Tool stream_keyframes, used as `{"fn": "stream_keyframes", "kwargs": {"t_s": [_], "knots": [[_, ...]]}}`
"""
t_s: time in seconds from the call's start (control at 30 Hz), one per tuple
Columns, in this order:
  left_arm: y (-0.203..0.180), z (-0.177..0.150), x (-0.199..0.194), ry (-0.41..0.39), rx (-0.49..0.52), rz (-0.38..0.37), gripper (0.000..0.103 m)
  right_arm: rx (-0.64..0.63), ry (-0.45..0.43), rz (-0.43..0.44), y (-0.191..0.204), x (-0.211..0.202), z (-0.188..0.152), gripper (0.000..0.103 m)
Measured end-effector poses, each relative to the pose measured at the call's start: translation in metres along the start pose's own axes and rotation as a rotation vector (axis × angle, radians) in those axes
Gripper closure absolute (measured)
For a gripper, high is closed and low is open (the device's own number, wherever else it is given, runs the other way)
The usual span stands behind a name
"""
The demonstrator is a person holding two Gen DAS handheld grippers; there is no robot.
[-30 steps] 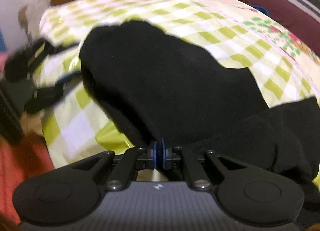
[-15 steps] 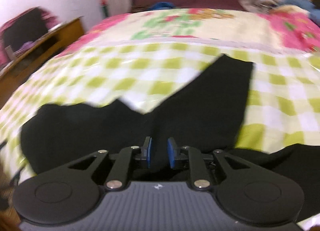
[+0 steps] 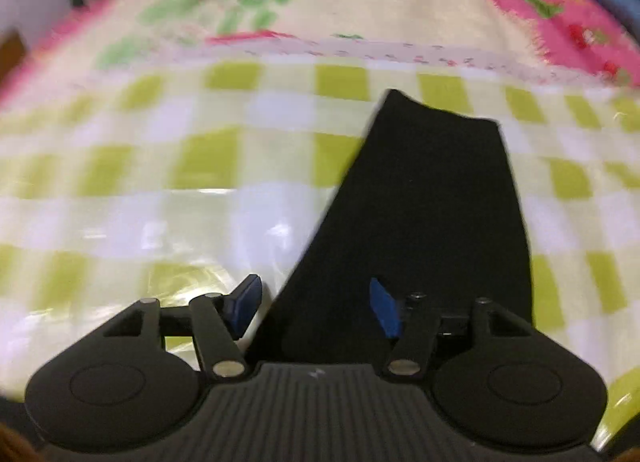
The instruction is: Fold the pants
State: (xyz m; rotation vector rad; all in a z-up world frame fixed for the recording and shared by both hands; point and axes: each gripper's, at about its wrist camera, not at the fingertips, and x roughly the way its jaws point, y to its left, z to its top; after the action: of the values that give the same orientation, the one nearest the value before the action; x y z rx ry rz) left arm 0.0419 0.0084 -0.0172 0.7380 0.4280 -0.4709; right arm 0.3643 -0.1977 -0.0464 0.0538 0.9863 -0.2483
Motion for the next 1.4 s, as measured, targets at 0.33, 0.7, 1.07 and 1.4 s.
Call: {"fn": "stream_keyframes", "kwargs": {"t_s": [0.33, 0.7, 1.07, 1.4], "knots": [[-0.014, 0.002, -0.013, -0.028, 0.078, 0.045, 0.028, 0.312, -0.298, 0.372, -0.140, -0.142, -0.026, 0.098], [-0.067, 0.007, -0.018, -0.024, 0.276, 0.057, 0.028, 0.768, -0.184, 0.193, -0.316, -0.158, -0.258, 0.094], [-0.083, 0.022, -0.015, -0.008, 0.377, 0.046, 0.028, 0.368, -0.351, 0.183, -0.290, -0.211, -0.275, 0.052], [-0.084, 0.017, -0.014, -0.009, 0.377, 0.044, 0.028, 0.415, -0.250, 0.281, -0.274, -0.190, -0.289, 0.054]]}}
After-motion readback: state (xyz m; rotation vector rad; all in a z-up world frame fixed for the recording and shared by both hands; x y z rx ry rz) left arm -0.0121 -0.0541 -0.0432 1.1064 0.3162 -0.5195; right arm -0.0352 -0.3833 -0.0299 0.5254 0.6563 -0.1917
